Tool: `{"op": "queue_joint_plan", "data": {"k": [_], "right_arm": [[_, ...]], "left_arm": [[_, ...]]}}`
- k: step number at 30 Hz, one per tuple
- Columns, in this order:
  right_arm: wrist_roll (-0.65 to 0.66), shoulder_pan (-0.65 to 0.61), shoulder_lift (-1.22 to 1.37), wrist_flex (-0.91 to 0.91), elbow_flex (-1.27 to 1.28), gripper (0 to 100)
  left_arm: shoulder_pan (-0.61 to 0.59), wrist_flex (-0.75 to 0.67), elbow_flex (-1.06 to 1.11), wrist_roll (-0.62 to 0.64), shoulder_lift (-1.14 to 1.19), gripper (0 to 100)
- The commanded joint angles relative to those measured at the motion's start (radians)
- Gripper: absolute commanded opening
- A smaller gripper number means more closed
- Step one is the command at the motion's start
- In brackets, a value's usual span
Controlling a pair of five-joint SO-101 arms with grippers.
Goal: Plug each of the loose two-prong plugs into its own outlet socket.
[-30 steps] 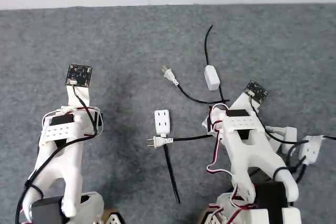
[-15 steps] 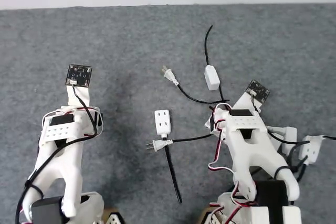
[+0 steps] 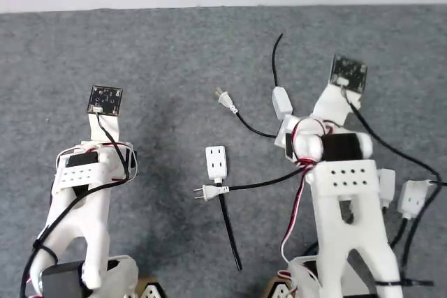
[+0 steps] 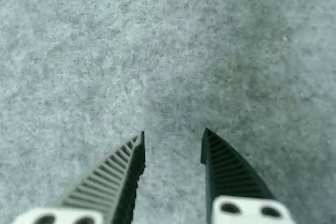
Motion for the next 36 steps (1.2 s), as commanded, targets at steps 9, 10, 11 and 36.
{"op": "queue_joint_plan", "data": {"k": [9, 10, 11, 36], "right_arm": [[-0.061, -0.300, 0.257, -0.028, -0.031, 0.9], [-0.094, -0.305, 0.300, -0.067, -0.018, 0.9], [-0.127, -0.305, 0.346, -0.097, -0.009, 0.9], [-0.245, -0.318, 0.526, 0.028, -0.095, 12.0]], "left_arm": [[-0.008, -0.021, -0.022, -0.006, -0.003, 17], [-0.009, -0.021, -0.022, -0.006, -0.003, 17], [-0.009, -0.021, -0.022, -0.006, -0.003, 17], [-0.009, -0.023, -0.024, -0.006, -0.003, 17]]}}
